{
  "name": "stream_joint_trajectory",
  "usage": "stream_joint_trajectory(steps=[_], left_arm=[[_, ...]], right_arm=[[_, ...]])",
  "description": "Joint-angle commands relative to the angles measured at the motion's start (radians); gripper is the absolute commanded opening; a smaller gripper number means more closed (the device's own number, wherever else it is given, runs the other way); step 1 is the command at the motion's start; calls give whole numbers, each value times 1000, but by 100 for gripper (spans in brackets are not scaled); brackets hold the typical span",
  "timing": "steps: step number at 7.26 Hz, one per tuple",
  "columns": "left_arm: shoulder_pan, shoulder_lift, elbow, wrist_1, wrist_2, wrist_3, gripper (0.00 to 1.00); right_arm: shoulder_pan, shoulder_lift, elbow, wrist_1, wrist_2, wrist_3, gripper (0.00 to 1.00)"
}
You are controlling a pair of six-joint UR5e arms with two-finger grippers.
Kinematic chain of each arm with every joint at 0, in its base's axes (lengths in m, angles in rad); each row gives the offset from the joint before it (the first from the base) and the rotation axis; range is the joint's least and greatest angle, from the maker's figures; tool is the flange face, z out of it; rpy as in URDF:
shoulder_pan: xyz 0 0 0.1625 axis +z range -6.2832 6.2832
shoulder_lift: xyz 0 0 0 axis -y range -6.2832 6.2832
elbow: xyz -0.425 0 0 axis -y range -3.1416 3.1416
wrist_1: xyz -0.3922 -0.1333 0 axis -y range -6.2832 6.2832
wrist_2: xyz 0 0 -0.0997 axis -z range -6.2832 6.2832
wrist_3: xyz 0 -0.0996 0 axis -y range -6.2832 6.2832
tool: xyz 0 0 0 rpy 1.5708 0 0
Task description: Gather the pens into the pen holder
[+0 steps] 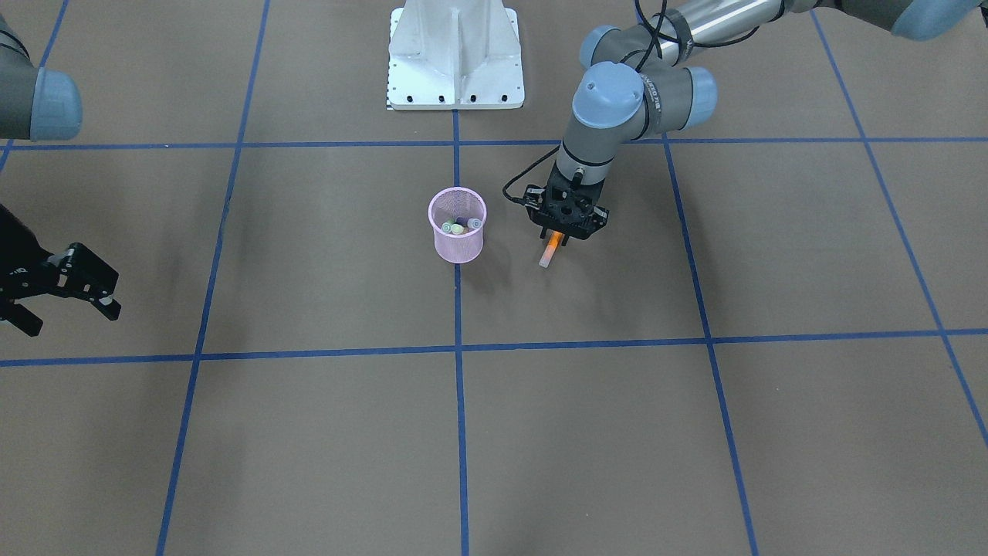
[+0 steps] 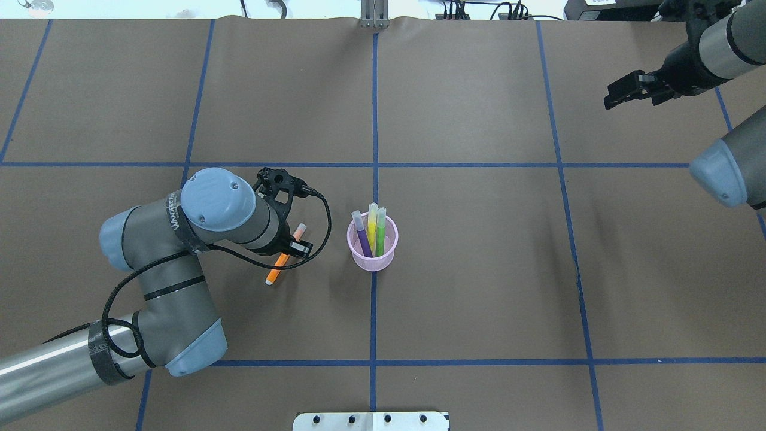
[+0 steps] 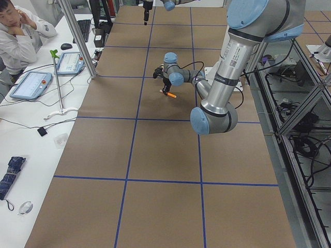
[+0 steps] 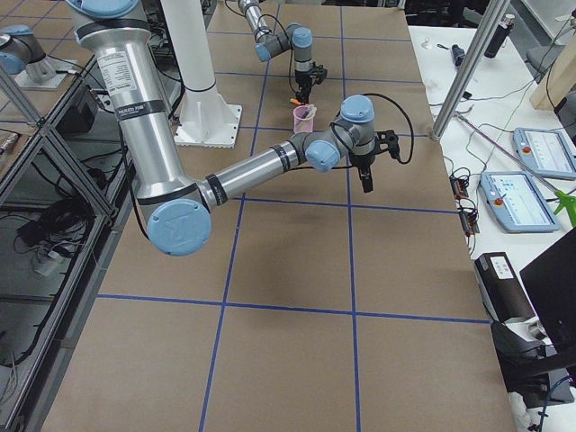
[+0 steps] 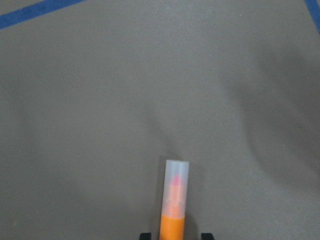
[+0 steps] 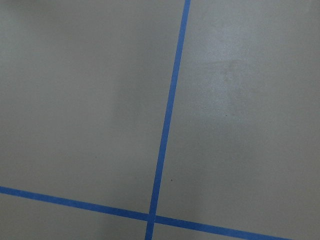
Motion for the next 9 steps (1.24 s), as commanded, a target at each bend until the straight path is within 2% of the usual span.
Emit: stream_joint_trajectory(steps=[1,2,9], left_arm=[[0,0,2,-1,1,0,42],[0,0,2,-1,-1,0,39],[0,0,10,-1,-1,0,38]], right_arm=[[0,-1,-1,0,-3,0,100],[0,-2,-1,0,-3,0,100],[-2,-4,-3,0,-7,0,100]])
